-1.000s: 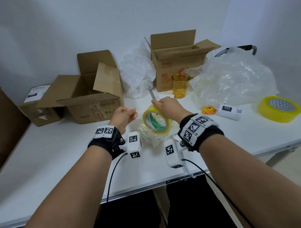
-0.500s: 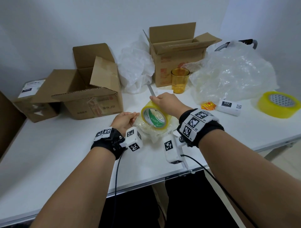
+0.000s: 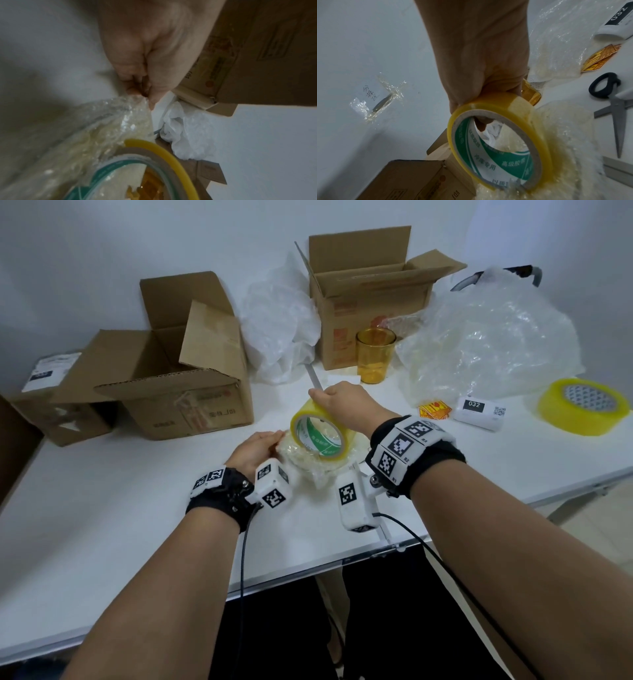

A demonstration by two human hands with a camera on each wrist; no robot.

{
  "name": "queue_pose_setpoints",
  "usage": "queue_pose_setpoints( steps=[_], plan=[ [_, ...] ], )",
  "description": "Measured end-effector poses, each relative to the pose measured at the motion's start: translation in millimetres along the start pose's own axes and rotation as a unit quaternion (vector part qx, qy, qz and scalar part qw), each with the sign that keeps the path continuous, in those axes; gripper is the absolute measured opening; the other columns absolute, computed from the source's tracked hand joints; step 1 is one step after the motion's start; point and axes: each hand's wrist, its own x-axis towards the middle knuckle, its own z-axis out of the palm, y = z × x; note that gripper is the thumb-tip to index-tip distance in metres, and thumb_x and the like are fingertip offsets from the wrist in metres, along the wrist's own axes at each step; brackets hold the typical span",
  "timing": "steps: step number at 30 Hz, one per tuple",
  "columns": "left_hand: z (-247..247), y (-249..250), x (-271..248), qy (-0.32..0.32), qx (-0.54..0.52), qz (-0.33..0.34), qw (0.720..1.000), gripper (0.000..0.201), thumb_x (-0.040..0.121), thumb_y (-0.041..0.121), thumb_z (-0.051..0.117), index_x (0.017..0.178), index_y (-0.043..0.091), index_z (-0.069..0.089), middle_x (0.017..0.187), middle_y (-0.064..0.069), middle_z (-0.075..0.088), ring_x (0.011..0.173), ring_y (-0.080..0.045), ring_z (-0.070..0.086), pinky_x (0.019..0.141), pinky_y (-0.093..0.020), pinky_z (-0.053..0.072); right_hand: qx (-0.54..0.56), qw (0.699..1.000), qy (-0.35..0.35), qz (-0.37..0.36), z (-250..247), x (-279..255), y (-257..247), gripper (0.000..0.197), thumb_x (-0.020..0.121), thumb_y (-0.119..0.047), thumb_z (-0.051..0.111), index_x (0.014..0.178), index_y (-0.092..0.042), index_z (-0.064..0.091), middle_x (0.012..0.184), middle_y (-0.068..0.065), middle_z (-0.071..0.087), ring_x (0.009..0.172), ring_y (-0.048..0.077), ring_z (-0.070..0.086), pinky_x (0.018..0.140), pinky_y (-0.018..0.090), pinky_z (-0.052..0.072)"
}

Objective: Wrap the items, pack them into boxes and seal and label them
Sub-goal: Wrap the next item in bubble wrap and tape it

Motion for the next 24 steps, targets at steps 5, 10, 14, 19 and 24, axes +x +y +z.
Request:
queue_pose_setpoints(
  steps=[5,10,14,19,24],
  plan=[
    [12,2,-5,0.042,0.093,-0.002,0.995,0.02,0.097,0.011,0.058,0.078,0.008,0.054,0.068,-0.009,0.062,0.06,-0.021,0.057,0.056,-0.028,0.052,0.044,0.999,0.025,0.019,0,-5,-2,0.04,0.105,-0.026,0.035,0.136,-0.003,0.047,0.109,0.018,0.055,0.111,0.035,0.056,0.084,0.033,0.042],
    [10,8,-7,0.049,0.363,0.001,0.931,0.025,0.099,0.023,0.055,0.079,0.008,0.06,0.07,-0.01,0.058,0.053,-0.019,0.044,0.051,-0.027,0.039,0.03,0.999,0.017,0.014,3,-2,-1,0.044,0.105,-0.032,0.033,0.129,0.0,0.052,0.087,0.007,0.054,0.108,0.034,0.057,0.076,0.029,0.039],
    [16,24,-16,0.006,0.608,-0.021,0.793,0.032,0.096,0.018,0.05,0.067,0.007,0.054,0.059,-0.006,0.055,0.049,-0.019,0.047,0.05,-0.024,0.04,0.046,0.999,0.015,0.016,4,-1,2,0.037,0.105,-0.028,0.035,0.118,-0.002,0.058,0.088,0.011,0.052,0.101,0.033,0.056,0.074,0.031,0.037],
    [14,41,-24,-0.025,0.631,0.011,0.775,0.016,0.089,0.012,0.053,0.103,0.012,0.06,0.097,-0.006,0.066,0.086,-0.019,0.062,0.071,-0.028,0.049,0.062,0.998,0.006,0.016,3,2,4,0.051,0.104,-0.042,0.032,0.105,-0.001,0.063,0.069,0.001,0.044,0.084,0.024,0.049,0.075,0.031,0.037],
    [11,34,-50,-0.117,0.432,0.061,0.892,0.065,0.09,0.026,0.066,0.146,0.031,0.033,0.141,0.001,0.046,0.126,-0.014,0.044,0.091,-0.03,0.043,0.096,0.995,0.031,0.013,5,4,4,0.046,0.101,-0.04,0.041,0.073,-0.006,0.05,0.064,0.002,0.045,0.07,0.022,0.048,0.059,0.031,0.034]
  ],
)
